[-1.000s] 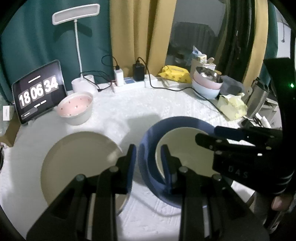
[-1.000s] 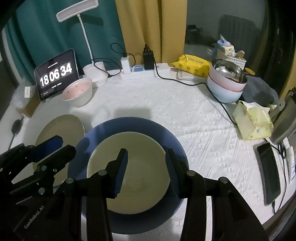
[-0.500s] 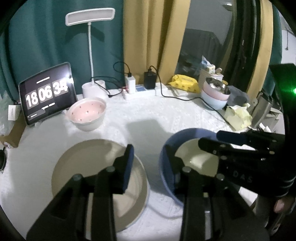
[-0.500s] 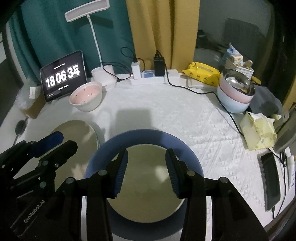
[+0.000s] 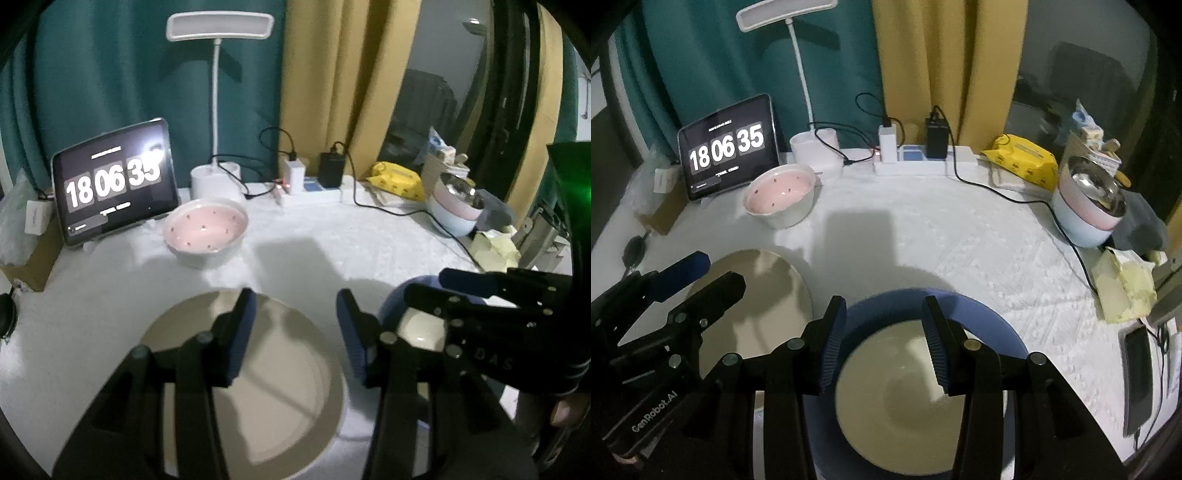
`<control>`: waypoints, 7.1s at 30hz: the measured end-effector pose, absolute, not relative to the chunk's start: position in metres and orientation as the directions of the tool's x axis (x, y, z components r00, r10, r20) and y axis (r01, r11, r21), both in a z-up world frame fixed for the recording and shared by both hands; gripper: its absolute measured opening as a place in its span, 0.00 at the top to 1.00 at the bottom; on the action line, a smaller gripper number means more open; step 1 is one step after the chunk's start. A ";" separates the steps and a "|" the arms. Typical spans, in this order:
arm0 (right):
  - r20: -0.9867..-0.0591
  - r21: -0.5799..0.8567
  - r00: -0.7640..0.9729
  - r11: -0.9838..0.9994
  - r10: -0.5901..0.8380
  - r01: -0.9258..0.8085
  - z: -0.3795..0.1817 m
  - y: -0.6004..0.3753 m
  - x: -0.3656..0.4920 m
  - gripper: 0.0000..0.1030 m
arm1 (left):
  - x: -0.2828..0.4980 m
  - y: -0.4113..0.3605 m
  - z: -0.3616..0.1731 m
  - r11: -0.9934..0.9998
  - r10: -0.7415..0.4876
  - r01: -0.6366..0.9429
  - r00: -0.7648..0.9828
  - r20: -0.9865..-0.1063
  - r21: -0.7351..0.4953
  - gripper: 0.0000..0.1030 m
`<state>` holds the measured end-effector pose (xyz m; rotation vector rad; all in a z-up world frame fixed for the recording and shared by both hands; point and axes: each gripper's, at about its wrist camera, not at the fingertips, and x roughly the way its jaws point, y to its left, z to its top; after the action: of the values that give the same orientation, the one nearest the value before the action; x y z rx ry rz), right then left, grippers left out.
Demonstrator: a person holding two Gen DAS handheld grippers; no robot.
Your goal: Organize plates and bowls
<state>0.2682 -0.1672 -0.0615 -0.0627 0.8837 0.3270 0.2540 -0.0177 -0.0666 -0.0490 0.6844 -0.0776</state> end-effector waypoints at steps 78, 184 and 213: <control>-0.852 0.159 0.430 0.931 0.298 -0.330 -0.119 -0.014 0.440 0.57 | 0.418 0.121 -0.131 0.999 -0.028 -0.012 0.643 -0.766 -0.047 0.54; -0.703 0.215 0.585 0.904 0.406 -0.368 -0.019 -0.150 0.277 0.83 | 0.265 -0.019 -0.048 0.997 -0.066 0.068 0.758 -0.649 -0.022 0.80; -0.702 0.248 0.614 0.932 0.361 -0.264 -0.036 -0.240 0.241 0.83 | 0.248 -0.105 -0.066 0.984 -0.140 0.180 0.711 -0.689 -0.013 0.80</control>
<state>0.2410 -0.2399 -0.0359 0.1244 0.8363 0.3611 0.2484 -0.1051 -0.0658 0.0561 0.7597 -0.1774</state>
